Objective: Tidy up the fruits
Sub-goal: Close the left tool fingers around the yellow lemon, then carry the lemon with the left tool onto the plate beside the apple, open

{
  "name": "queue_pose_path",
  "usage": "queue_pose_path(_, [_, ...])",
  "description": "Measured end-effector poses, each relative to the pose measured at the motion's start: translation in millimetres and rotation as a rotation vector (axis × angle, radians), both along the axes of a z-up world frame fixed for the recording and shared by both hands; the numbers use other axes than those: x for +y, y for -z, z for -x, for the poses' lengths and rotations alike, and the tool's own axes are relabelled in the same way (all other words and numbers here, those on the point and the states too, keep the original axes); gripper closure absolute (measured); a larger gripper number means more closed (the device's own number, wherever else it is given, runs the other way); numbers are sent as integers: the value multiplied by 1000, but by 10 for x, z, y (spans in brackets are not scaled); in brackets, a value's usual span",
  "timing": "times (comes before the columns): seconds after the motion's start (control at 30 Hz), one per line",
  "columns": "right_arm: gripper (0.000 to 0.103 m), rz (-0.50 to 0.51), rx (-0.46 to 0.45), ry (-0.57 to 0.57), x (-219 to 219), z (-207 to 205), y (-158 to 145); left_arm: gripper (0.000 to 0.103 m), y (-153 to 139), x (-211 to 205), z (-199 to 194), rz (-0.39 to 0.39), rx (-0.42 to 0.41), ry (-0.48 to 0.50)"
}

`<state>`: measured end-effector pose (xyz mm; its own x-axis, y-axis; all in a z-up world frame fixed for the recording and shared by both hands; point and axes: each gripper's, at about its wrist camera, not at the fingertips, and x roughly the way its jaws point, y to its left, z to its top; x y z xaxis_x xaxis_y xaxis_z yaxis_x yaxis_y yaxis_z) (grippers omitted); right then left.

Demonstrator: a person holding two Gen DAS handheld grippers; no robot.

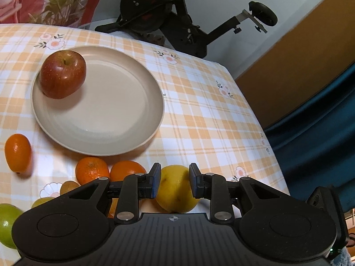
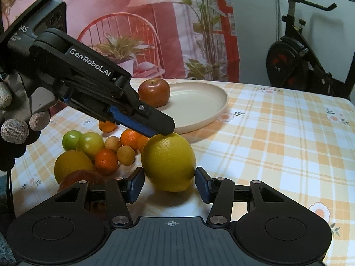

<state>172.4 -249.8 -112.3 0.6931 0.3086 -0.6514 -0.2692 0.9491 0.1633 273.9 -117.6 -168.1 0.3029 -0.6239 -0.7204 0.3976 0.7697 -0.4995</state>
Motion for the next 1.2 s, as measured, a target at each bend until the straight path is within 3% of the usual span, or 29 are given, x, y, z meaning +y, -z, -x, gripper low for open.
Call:
queue_pose_path(0.77, [58, -14, 23, 15, -15, -40, 68, 70, 26, -67, 5, -9, -26, 20])
queue_pose_path(1.2, [59, 36, -1, -35, 46, -241, -157, 70, -150, 87, -101, 53, -45, -33])
